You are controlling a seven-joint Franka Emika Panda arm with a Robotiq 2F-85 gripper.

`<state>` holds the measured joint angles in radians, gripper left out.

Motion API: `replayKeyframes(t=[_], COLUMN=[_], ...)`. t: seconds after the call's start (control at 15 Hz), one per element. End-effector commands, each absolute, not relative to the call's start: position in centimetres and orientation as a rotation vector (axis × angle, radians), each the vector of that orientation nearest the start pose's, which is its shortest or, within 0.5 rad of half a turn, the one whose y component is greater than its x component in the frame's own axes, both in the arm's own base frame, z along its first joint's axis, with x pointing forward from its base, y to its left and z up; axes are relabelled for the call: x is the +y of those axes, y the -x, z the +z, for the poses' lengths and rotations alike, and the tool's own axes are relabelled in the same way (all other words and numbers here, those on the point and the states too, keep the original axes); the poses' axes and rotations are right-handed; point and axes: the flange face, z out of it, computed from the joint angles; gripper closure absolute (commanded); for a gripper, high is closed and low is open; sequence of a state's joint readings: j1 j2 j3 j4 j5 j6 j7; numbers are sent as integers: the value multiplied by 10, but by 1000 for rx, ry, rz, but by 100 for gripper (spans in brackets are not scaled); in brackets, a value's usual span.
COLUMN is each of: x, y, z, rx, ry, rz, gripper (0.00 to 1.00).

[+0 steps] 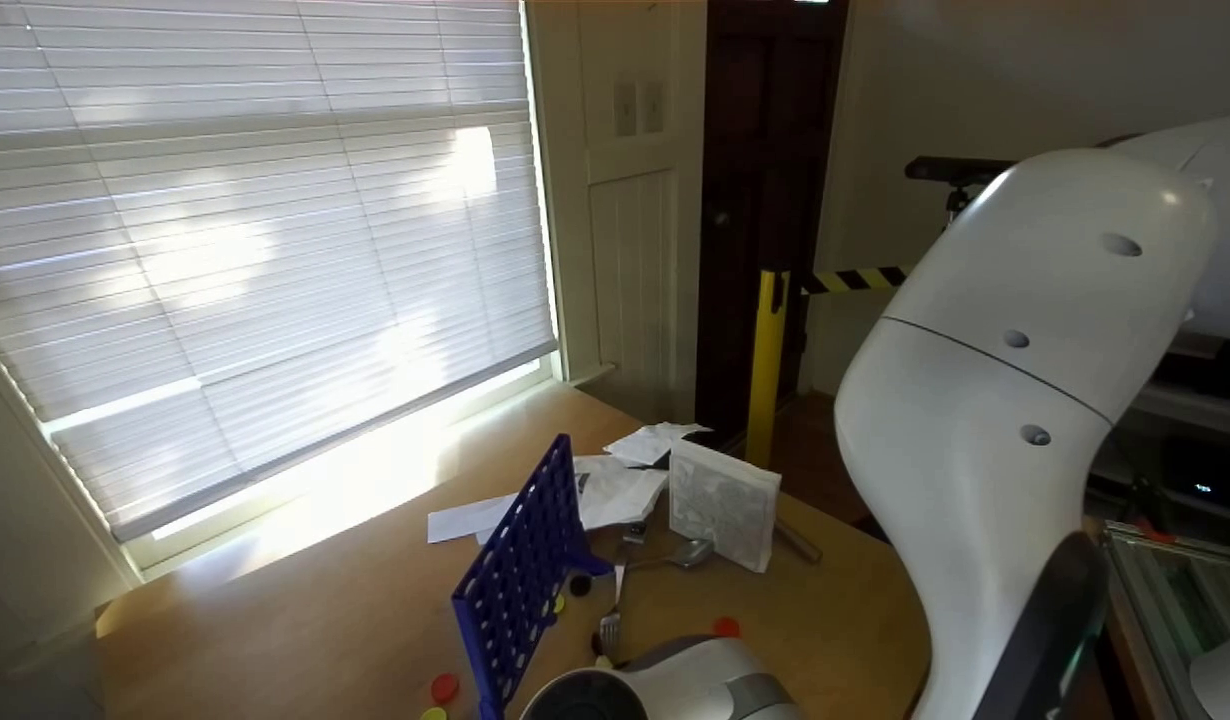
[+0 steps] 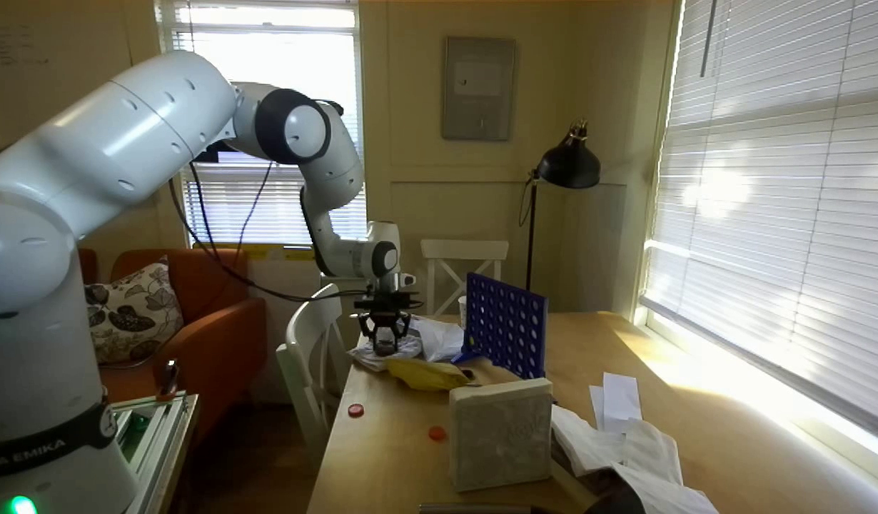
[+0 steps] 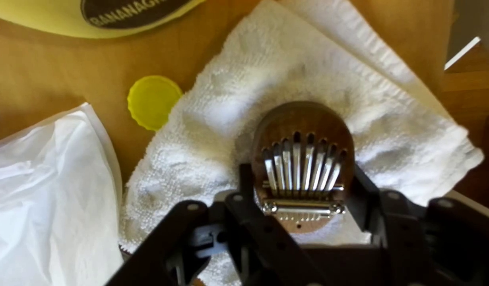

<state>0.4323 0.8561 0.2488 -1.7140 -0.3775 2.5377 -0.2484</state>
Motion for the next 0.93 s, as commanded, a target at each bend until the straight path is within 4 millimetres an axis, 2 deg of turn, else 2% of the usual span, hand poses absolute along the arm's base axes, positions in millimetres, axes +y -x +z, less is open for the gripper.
replayKeyframes(t=[0.0, 0.27, 0.53, 0.73, 0.87], x=[412, 421, 418, 397, 378], y=[-516, -513, -506, -499, -492], z=[108, 133, 156, 181, 198], rx=[-1719, -1777, -1751, -1633, -1460], ry=[2644, 2628, 2677, 2842, 2961], rz=[2, -22, 81, 107, 75], gripper=[68, 68, 68, 68, 68])
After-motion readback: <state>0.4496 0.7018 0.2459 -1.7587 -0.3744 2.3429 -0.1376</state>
